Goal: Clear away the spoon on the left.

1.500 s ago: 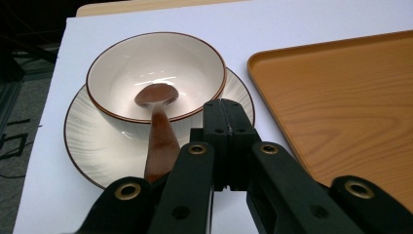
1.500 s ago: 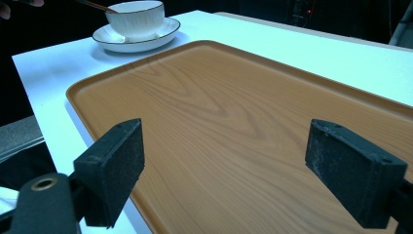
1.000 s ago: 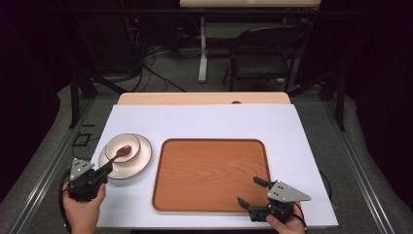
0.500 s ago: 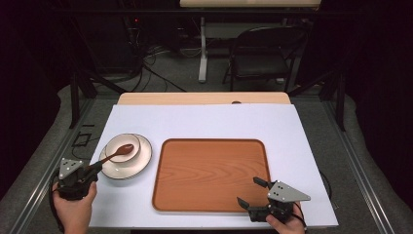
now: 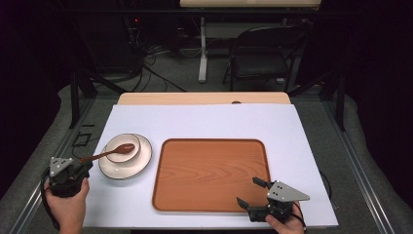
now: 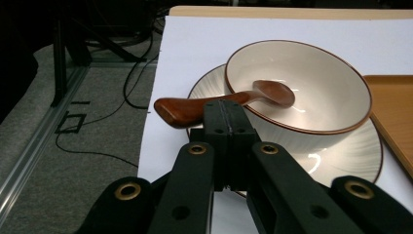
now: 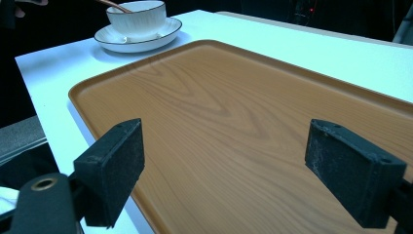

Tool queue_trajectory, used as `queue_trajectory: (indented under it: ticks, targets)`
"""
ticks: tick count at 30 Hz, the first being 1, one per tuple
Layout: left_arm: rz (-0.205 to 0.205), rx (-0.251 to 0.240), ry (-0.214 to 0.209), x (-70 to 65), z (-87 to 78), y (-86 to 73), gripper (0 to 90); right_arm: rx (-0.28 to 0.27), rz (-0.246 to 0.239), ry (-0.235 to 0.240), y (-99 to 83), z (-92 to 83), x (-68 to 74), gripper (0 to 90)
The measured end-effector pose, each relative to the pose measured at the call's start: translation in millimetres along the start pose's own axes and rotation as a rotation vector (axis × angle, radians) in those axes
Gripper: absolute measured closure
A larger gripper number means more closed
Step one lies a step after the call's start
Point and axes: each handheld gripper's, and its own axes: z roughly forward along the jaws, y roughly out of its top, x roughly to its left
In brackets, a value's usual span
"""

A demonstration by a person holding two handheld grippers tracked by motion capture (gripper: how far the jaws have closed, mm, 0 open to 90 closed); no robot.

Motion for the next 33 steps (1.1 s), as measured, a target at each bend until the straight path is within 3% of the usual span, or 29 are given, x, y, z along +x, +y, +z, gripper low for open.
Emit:
queue_trajectory:
  ticks: [9,15,19,20,21,23,26,28,33]
  targets:
    - [-0.050,-0.031,0.011,9.4,2.9,-3.0,89.8,0.001,0.001,0.003,-0.3,0.5,-0.4,14.1]
    - [-0.088,-0.049,-0.007,10.7,1.1,-4.6,79.4,0.001,0.001,0.005,-0.2,0.4,-0.5,14.1]
    - [-0.137,-0.045,-0.027,12.0,0.2,-7.8,65.1,-0.001,0.002,0.003,0.0,-0.1,-0.7,14.2]
    - [-0.166,-0.038,-0.030,13.1,1.7,-10.1,61.1,-0.002,0.003,0.003,0.0,-0.2,-0.9,14.2]
    - [-0.166,-0.038,-0.030,13.1,1.7,-10.1,58.2,-0.002,0.003,0.003,0.0,-0.2,-0.9,14.2]
    - [-0.209,-0.037,-0.041,15.9,4.6,-13.5,53.5,-0.004,0.001,0.002,0.0,-0.3,-1.2,14.1]
    - [-0.242,-0.037,-0.062,18.0,6.6,-15.5,50.7,-0.003,0.002,0.002,0.0,-0.4,-1.1,14.2]
    - [-0.295,-0.044,-0.093,20.0,9.4,-17.5,47.6,-0.002,0.003,0.002,-0.2,-0.1,-1.0,14.2]
    - [-0.345,-0.071,-0.093,22.4,11.4,-16.2,46.6,0.002,0.002,0.001,-0.1,0.3,-0.4,14.2]
